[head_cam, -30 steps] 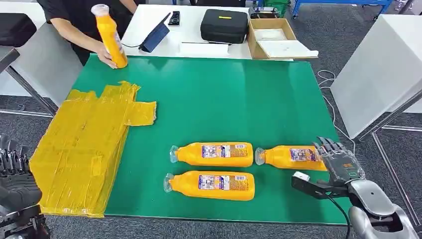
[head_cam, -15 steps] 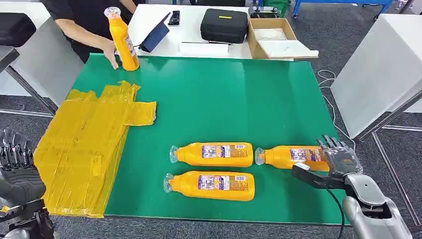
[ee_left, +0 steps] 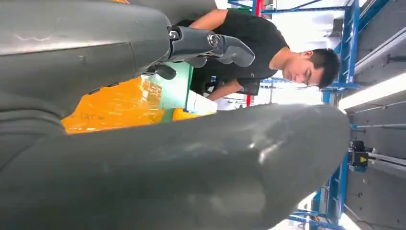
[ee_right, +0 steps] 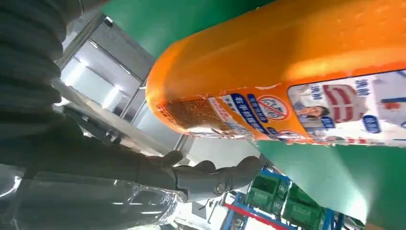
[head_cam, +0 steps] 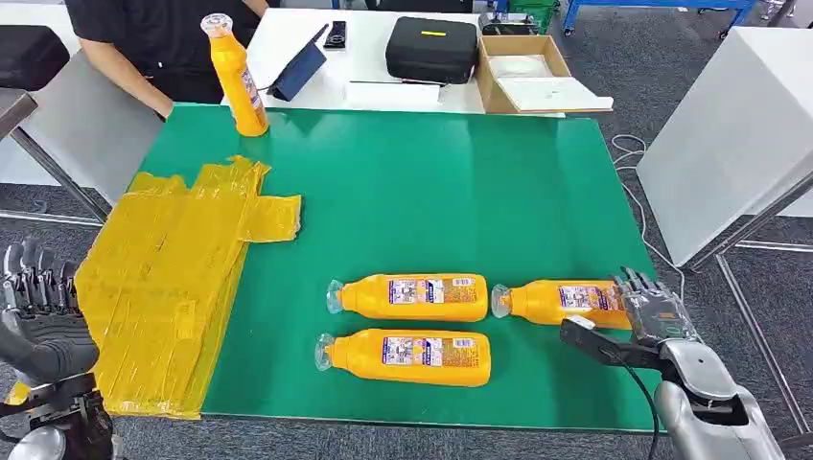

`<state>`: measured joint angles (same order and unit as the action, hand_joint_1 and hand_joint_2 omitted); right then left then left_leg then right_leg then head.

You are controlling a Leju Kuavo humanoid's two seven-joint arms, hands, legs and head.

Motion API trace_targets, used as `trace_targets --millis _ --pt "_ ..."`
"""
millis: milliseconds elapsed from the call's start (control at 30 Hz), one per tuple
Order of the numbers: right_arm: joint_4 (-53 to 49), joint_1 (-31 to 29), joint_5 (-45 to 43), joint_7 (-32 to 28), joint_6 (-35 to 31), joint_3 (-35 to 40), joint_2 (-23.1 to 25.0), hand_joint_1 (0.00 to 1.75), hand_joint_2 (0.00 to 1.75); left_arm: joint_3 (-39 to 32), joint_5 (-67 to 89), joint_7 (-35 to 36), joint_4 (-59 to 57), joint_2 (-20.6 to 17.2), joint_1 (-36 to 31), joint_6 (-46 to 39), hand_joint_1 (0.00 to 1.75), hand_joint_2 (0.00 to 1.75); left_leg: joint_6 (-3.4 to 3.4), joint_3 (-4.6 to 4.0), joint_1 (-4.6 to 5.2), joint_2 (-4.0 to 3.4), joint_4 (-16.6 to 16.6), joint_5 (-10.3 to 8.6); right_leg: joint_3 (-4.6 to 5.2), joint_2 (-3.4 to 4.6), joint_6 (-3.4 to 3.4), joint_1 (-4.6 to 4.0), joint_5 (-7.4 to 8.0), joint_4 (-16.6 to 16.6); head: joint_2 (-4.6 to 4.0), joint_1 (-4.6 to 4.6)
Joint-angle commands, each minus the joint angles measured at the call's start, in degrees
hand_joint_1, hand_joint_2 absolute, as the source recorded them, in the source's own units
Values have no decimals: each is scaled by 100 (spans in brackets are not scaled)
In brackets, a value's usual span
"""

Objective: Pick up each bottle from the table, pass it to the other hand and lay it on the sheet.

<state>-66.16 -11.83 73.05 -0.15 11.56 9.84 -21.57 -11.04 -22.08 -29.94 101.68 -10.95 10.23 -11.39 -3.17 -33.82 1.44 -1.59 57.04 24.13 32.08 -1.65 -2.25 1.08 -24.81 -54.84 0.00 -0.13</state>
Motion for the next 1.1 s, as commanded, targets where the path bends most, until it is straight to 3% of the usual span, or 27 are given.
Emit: trace_targets --millis 33,267,567,767,1100 --pt "820 -563 148 29 28 137 297 0 175 377 -10 -6 -486 -62 -320 -17 0 0 50 27 -13 10 -6 6 -24 30 26 -6 0 7 0 -2" --pt "1055 -697 135 -43 -70 221 258 0 175 374 -29 -19 -530 -106 -369 1 0 0 22 14 -7 7 -5 1 -14 12 12 -4 1 7 0 -2" --pt "1665 -1174 188 -74 -175 567 611 0 175 205 -173 -64 -458 -225 -268 -44 0 0 33 20 -11 -11 -6 4 -15 38 18 -7 5 7 0 -2" --pt "2577 -1779 267 -64 -243 926 710 0 175 244 -294 -61 -553 -265 -287 -54 0 0 27 16 -8 -16 -4 3 -10 39 15 -4 5 2 0 -2" --pt "2939 -1890 192 -153 -292 995 824 0 175 375 -283 -59 -639 -244 -508 -70 0 0 18 10 -6 1 -4 -2 -10 14 10 -3 3 2 0 0"
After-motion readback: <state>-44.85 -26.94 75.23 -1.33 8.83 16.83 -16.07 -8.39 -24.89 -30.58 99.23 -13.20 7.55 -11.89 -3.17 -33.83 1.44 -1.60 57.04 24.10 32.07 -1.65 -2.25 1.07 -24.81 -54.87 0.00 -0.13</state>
